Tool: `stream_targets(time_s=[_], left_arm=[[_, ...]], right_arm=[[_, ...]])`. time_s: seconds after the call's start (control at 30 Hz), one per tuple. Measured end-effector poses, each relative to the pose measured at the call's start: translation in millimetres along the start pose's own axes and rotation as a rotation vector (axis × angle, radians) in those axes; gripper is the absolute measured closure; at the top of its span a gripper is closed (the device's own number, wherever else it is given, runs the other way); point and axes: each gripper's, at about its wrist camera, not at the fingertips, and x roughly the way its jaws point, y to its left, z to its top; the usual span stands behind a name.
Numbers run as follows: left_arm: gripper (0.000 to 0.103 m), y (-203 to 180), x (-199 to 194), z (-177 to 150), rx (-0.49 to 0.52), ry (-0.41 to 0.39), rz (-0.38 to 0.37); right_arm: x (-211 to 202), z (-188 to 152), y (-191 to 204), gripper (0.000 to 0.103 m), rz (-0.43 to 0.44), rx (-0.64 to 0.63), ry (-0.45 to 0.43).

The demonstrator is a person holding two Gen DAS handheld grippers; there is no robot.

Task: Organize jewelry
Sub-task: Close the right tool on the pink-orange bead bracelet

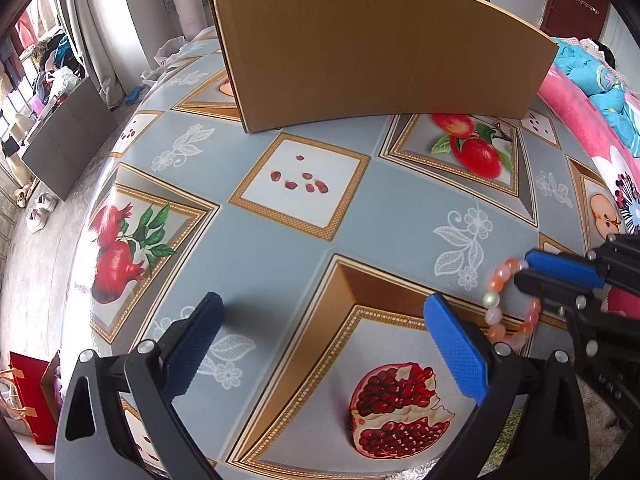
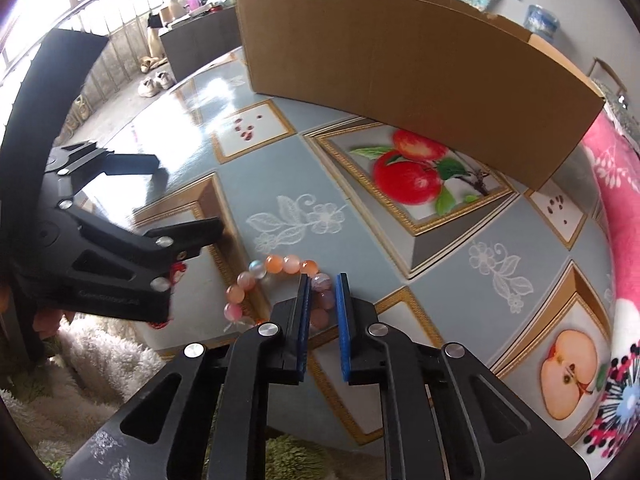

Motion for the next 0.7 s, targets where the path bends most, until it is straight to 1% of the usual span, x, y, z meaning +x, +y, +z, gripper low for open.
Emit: stream_targets(time_s=[0.13, 0.3, 0.37, 0.43, 0.53, 0.7], left_arm=[[0.004, -0.1, -0.1, 0.1, 0.001, 0.0, -0.001], [0.004, -0.3, -0.1, 0.0, 0.0, -0.001, 0.0], [0.004, -0.1, -0.3, -0.4, -0.001, -0.003, 0.001], [0.004, -0.4, -0.1, -0.6, -0.001, -0.005, 0.001], [0.004, -0.8, -0.7, -2.7, 0.0, -0.015, 0.002], [0.004, -0.8, -1.7, -5.8, 0.026, -0.047, -0.012]], right_arm=[[1.9, 6.1, -11.2, 0.093, -0.023, 0.021, -0.015], [-4.4, 15.4, -27.5, 0.092, -0.023, 0.07, -0.056], [-7.7, 14.9, -33.7, 0.088, -0.009, 0.087, -0.065], [-9.5, 13.4, -36.3, 0.078, -0.006, 0.097, -0.068], [-13.9, 7.6, -41.4, 0.075, 0.001, 0.12, -0.067], [-24.6, -4.8, -50.9, 0.074, 0.021, 0.164, -0.071]])
